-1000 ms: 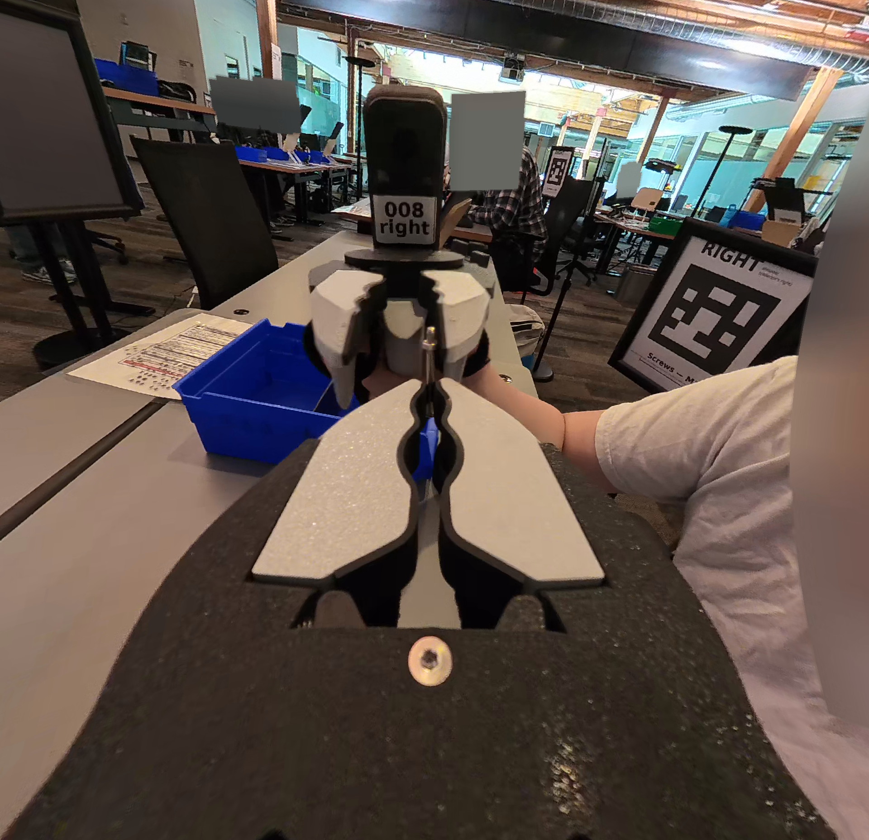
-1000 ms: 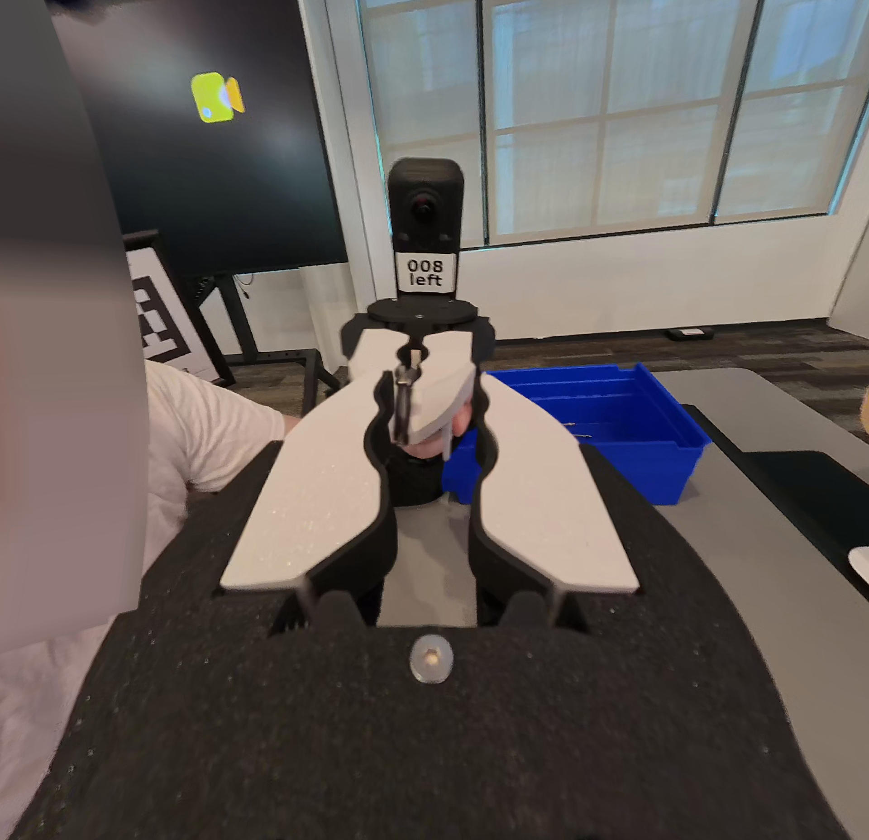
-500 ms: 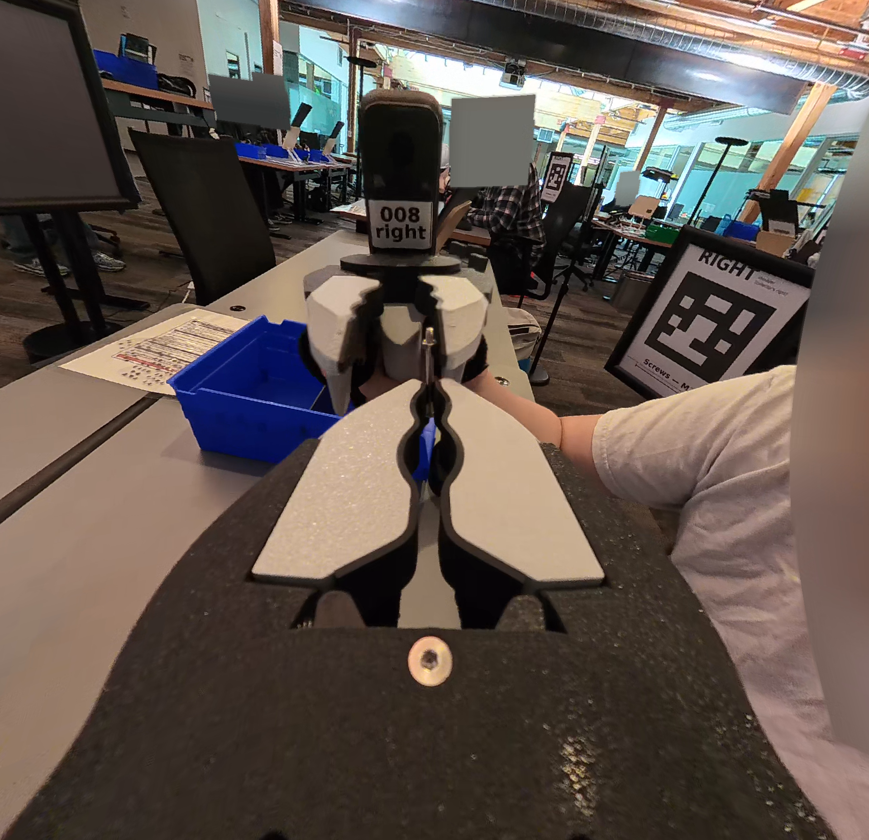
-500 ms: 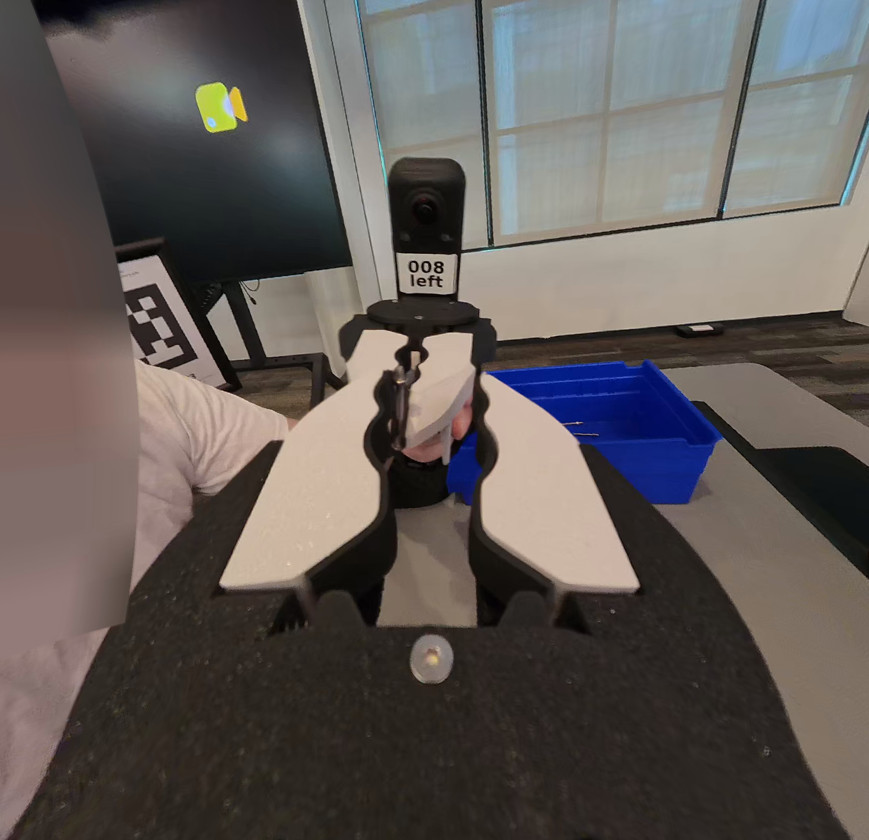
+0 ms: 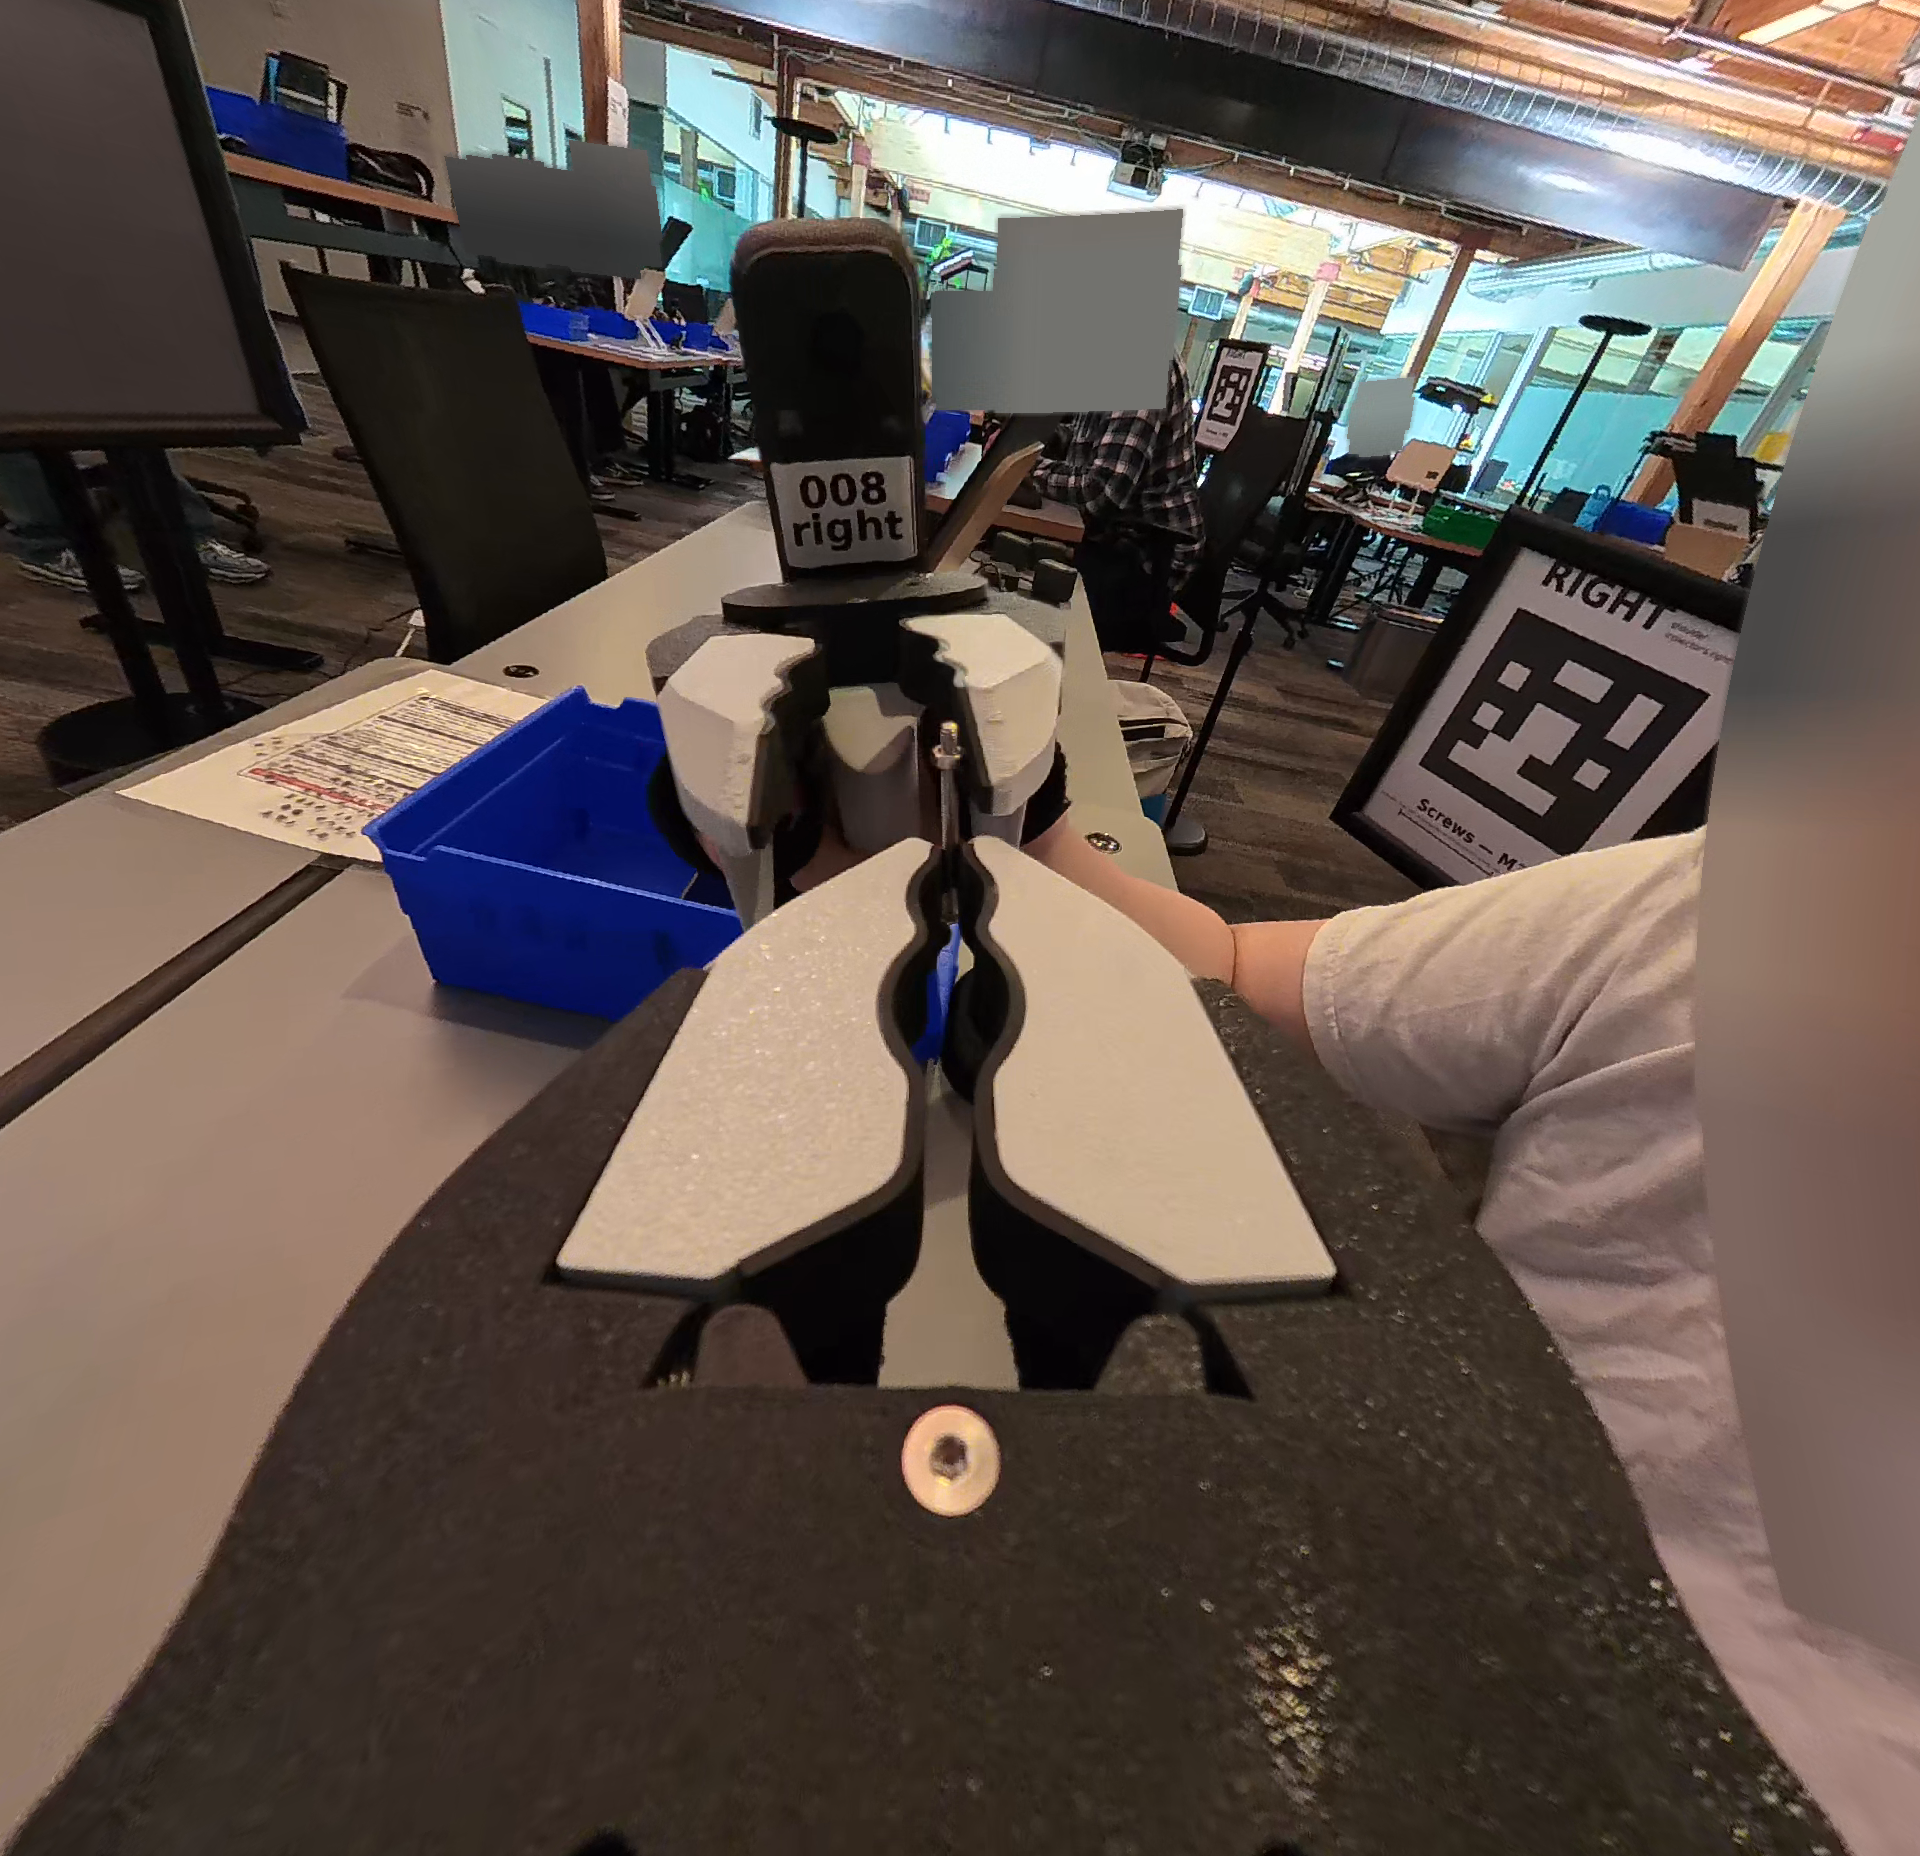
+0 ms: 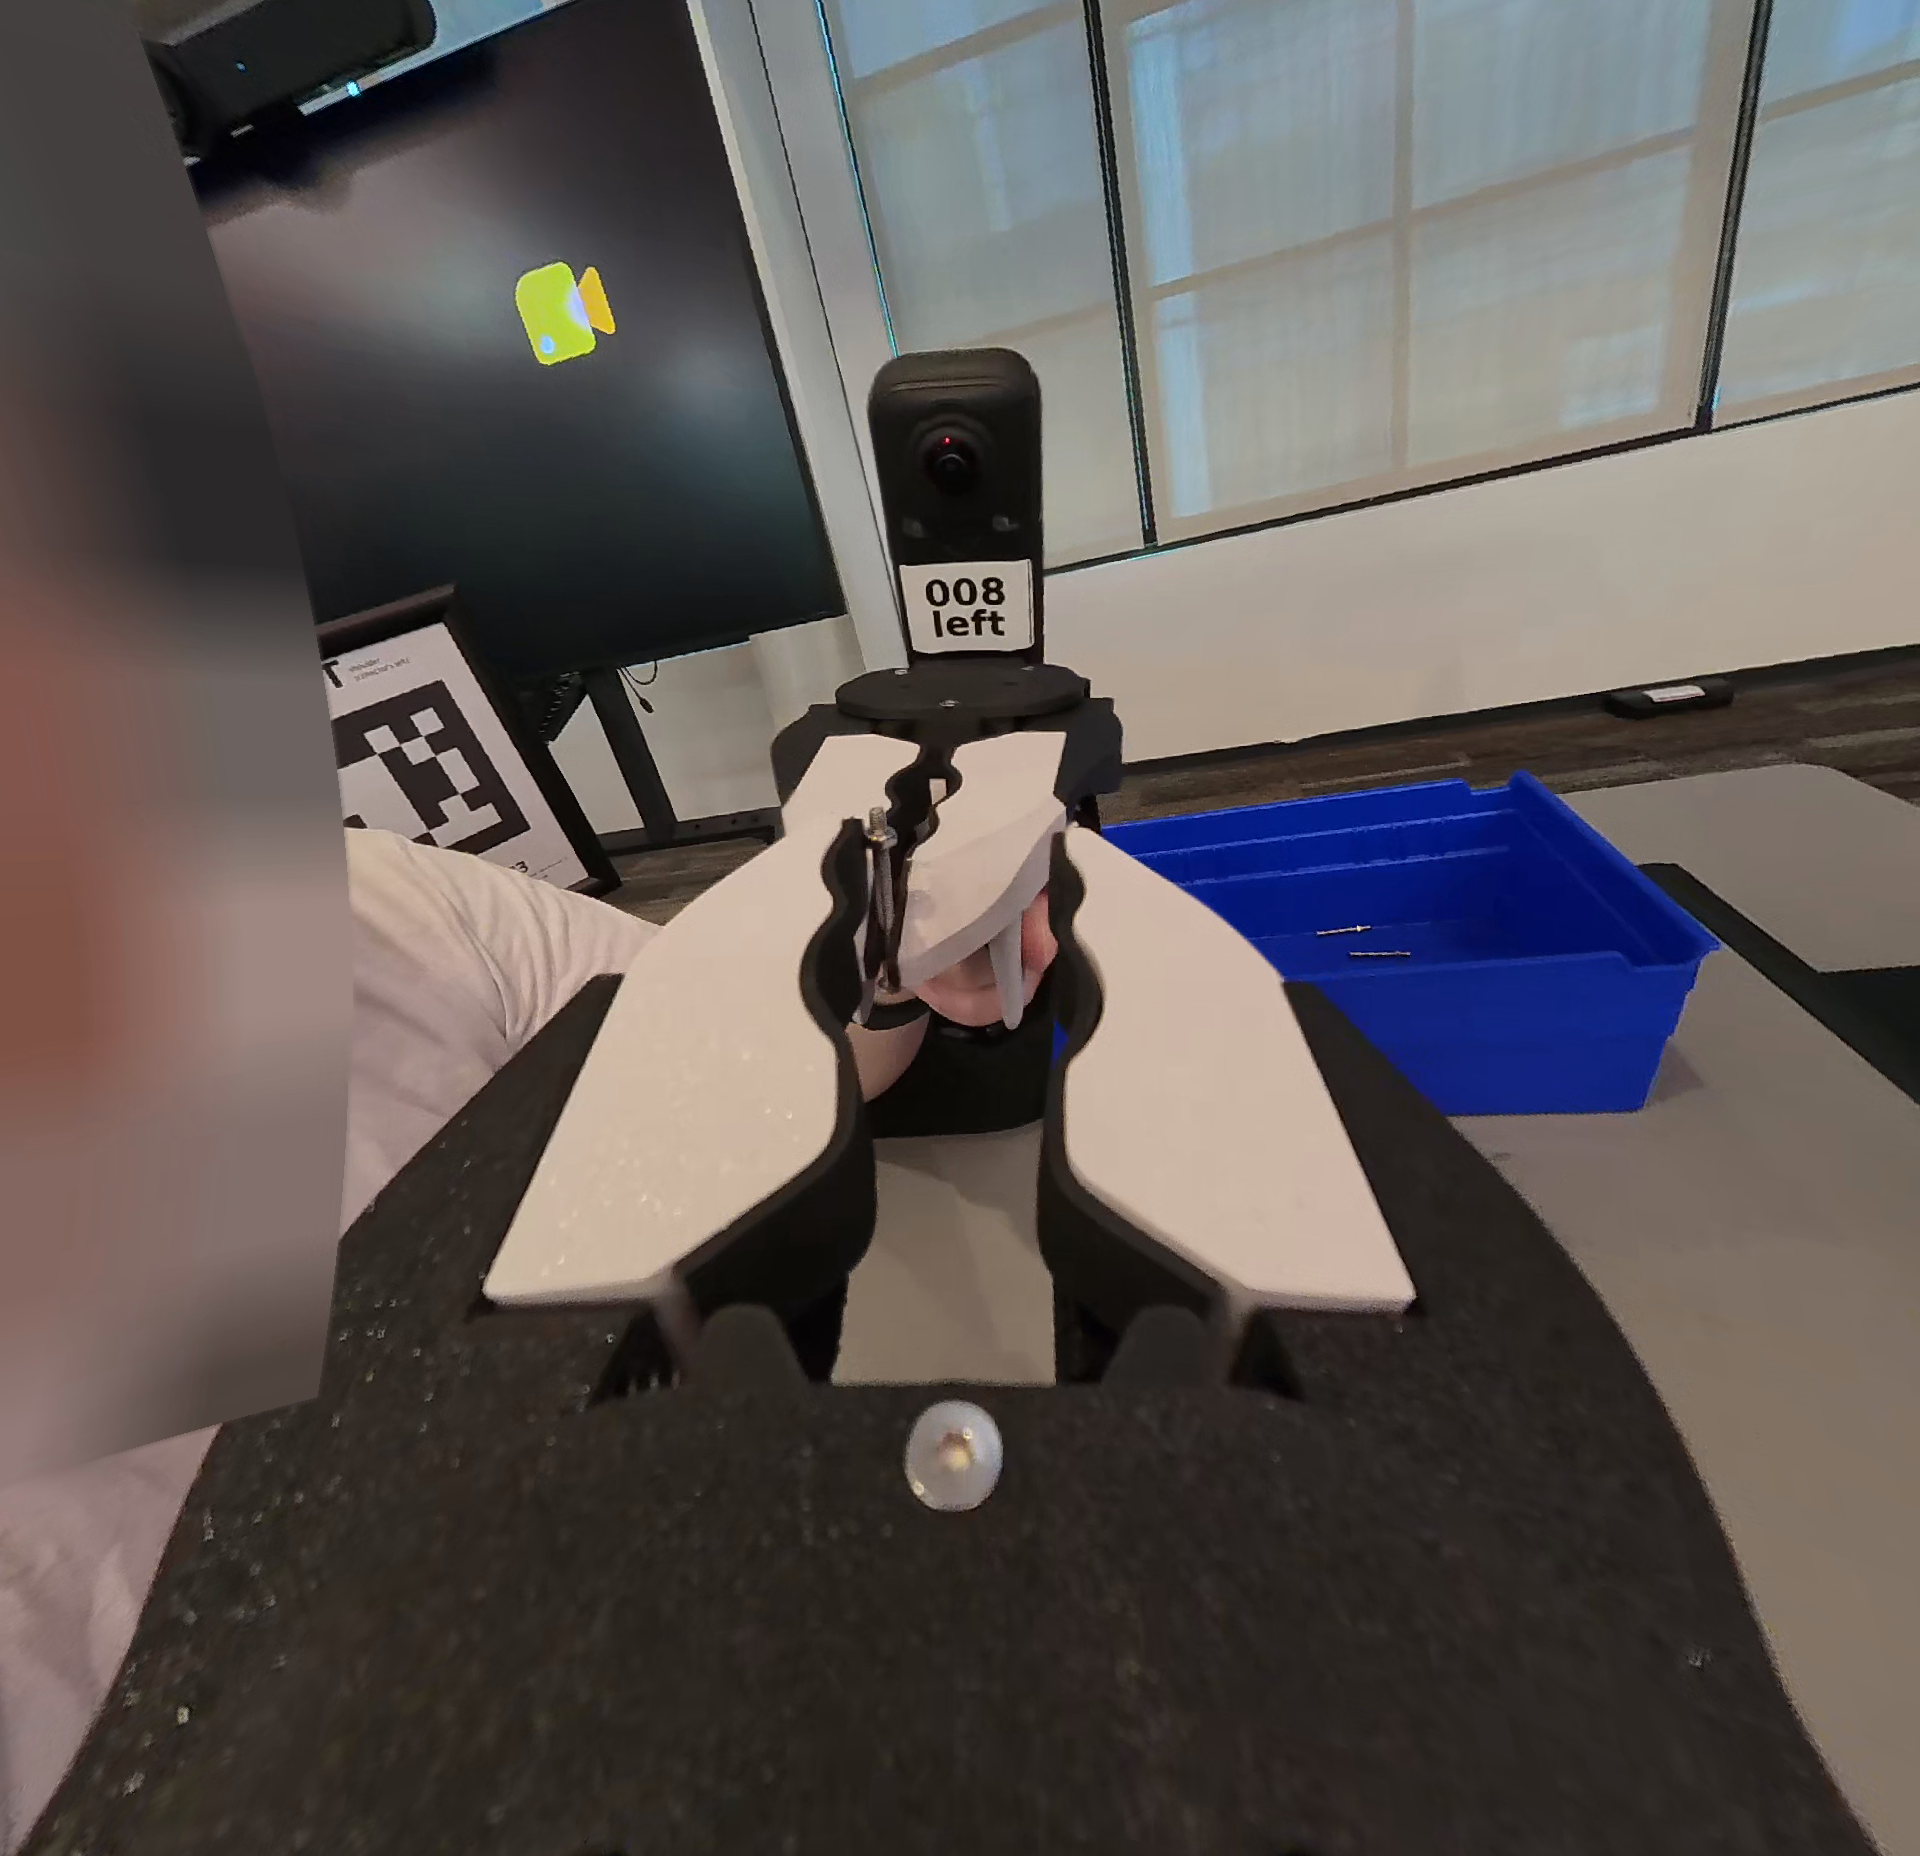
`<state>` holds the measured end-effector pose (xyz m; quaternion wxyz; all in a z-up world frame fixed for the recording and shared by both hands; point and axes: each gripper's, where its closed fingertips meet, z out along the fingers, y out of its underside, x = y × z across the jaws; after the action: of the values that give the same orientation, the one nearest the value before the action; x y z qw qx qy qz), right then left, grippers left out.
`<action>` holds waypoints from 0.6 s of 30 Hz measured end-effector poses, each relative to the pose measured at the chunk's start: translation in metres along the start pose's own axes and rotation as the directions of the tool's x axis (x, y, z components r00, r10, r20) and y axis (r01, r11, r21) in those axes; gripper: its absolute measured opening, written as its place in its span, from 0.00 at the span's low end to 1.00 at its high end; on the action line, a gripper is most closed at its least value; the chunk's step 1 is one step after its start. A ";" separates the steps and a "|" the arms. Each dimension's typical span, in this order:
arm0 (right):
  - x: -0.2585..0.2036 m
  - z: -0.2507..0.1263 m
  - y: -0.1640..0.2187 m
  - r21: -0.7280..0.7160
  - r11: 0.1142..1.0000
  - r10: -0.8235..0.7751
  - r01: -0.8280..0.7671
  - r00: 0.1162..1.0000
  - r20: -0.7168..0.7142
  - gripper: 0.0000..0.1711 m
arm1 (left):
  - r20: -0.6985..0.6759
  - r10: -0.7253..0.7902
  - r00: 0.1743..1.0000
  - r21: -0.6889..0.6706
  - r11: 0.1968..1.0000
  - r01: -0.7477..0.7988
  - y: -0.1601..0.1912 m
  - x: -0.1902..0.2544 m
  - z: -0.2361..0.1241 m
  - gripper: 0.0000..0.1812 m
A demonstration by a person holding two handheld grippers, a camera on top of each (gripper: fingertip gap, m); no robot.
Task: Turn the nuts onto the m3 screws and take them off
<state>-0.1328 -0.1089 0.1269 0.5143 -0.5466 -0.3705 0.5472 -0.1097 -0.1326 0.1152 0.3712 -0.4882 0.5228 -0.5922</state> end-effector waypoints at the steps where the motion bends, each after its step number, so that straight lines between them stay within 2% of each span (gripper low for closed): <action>1: 0.001 0.000 0.001 -0.003 1.000 0.003 -0.003 1.000 0.001 0.19 | 0.007 0.004 1.000 -0.004 1.000 -0.004 0.001 -0.001 0.000 0.01; 9: 0.001 -0.011 -0.006 -0.007 1.000 -0.023 0.022 1.000 -0.021 0.18 | 0.029 0.015 0.999 0.004 1.000 -0.015 -0.002 -0.005 -0.003 0.01; 18: 0.000 -0.005 -0.002 -0.027 0.999 -0.044 0.043 0.999 -0.025 0.17 | 0.025 0.023 0.999 0.000 1.000 -0.023 -0.001 -0.001 -0.001 0.01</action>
<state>-0.1274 -0.1094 0.1277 0.5235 -0.5520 -0.3831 0.5239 -0.1106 -0.1312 0.1163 0.3845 -0.4893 0.5238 -0.5817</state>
